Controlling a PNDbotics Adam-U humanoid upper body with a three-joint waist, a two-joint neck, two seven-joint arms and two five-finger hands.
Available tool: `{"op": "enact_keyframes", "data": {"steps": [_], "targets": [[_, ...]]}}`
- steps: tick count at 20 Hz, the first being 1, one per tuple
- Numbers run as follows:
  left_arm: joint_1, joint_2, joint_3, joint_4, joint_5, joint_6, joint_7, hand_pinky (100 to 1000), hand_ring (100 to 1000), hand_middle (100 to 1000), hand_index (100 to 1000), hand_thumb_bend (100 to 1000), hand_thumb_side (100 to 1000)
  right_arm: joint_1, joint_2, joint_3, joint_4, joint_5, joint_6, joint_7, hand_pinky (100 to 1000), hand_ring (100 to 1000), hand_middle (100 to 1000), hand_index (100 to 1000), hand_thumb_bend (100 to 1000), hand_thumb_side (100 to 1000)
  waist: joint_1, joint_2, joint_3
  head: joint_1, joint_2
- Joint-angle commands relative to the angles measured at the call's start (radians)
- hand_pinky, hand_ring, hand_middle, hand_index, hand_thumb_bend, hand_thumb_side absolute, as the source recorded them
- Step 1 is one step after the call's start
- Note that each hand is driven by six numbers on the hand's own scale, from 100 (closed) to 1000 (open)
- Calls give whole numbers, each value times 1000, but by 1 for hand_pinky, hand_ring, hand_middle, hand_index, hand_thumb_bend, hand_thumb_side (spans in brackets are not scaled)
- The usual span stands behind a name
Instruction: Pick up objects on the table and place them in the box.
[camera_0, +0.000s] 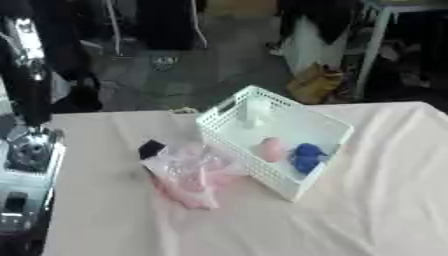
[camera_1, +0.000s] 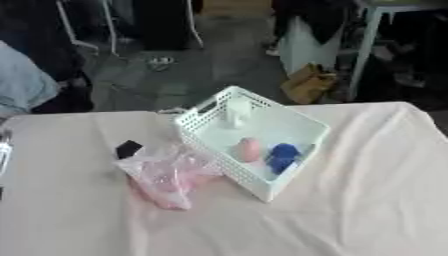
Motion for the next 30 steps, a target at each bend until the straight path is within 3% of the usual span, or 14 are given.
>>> {"op": "enact_keyframes", "data": {"steps": [1,6,10,17,24,29,30], "targets": [[-57,108,-19,-12,-156,123,-144,945,1000,1000,1000,140,940,-6,-24,-3,-15,-2,6,-1,833,892,778,798,100,732,14,-35,-3,8,13],[-137,179,-70,66,-367,152,-393,955,1000,1000,1000,100,968,-4,-25,0,-15,-7,12,2,833,892,778,798,100,731,20,-46,-11,29,29],[-174,204,-111,142,-446,151,-519,946,1000,1000,1000,100,967,-4,-25,2,-15,-9,15,4,833,892,778,798,100,731,23,-50,-16,50,28],[-233,260,-239,406,-392,173,-595,873,1000,1000,1000,171,944,0,-26,8,-15,-12,21,12,833,892,777,797,100,728,30,-59,-22,59,30],[-294,272,-348,670,-371,76,-687,860,1000,1000,1000,144,947,5,-29,13,-15,-14,24,21,833,891,776,796,100,728,35,-65,-24,60,41],[-331,239,-374,814,-366,39,-706,863,1000,1000,1000,212,945,7,-26,15,-15,-15,27,24,833,887,776,796,100,727,35,-65,-26,57,32],[-336,228,-380,852,-370,33,-719,863,993,963,1000,270,936,7,-25,16,-15,-16,28,25,833,887,775,796,100,727,35,-65,-26,58,33]]}}
